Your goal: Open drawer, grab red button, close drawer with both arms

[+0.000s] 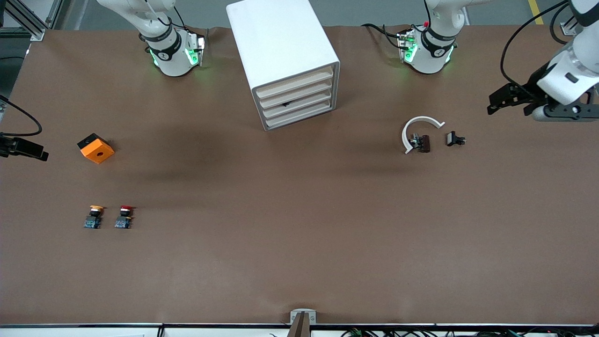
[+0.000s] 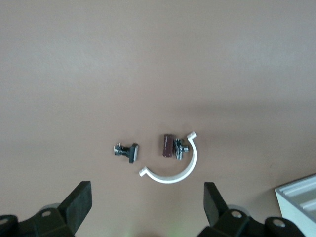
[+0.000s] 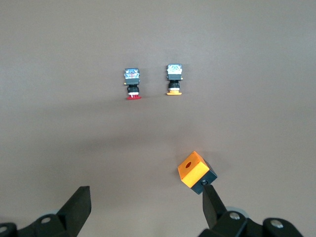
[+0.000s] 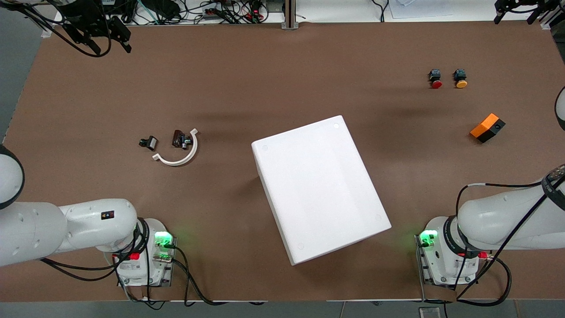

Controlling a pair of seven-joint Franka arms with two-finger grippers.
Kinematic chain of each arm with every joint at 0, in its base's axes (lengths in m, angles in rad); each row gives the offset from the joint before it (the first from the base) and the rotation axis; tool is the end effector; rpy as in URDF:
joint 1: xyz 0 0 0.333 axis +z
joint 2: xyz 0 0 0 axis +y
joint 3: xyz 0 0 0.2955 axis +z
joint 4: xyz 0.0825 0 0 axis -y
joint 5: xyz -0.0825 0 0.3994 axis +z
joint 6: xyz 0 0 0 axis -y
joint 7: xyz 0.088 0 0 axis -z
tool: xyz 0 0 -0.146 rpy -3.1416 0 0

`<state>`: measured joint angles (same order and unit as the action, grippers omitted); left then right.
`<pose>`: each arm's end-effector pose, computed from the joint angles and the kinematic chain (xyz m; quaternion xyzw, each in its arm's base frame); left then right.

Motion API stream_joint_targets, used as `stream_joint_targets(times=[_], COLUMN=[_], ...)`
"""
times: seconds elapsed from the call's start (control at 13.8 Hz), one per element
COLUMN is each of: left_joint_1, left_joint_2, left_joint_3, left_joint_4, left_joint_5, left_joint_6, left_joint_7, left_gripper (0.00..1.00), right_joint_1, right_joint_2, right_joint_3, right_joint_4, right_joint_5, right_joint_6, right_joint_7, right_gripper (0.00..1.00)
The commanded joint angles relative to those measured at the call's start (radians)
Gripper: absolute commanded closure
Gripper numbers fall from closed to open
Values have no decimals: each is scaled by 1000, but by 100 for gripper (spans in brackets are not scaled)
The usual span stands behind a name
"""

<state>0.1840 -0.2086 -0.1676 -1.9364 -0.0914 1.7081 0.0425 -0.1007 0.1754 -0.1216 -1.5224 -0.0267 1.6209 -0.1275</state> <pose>0.5129 -0.0080 0.5091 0.9995 -0.0043 -0.0103 0.0283 0.6008 -0.1351 0.4894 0.9980 -0.0456 -0.0414 0.0170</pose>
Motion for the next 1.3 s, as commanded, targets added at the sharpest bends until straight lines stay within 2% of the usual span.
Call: stream_joint_targets(times=[0.0,0.22,0.36,0.58,0.94,1.23], left_joint_1=[9,9,5,-3,-6,5], left_joint_2=[58,150,193,206,206,230], left_joint_3=[-6,-6,-7,-15,-20,-15], left_joint_4=[136,279,344,379,378,398], left_joint_5=[12,16,18,50,50,50], left_joint_6=[-7,-10,-16,-22,-45,-45], left_joint_7=[2,-4,-32,-58,-59,-62], left_gripper=[0,0,0,0,0,0], right_joint_1=[-39,-40,-36,-31,-24,-4], right_joint_2=[-16,-16,-13,-7,-11,-36], right_joint_3=[14,16,22,23,26,28], right_joint_4=[-13,-12,26,65,160,165], right_joint_5=[-7,2,2,5,2,8], right_joint_6=[-7,-13,-27,-44,-199,-223], right_joint_7=[-41,-37,-26,-24,-23,14], right_gripper=[0,0,0,0,0,0])
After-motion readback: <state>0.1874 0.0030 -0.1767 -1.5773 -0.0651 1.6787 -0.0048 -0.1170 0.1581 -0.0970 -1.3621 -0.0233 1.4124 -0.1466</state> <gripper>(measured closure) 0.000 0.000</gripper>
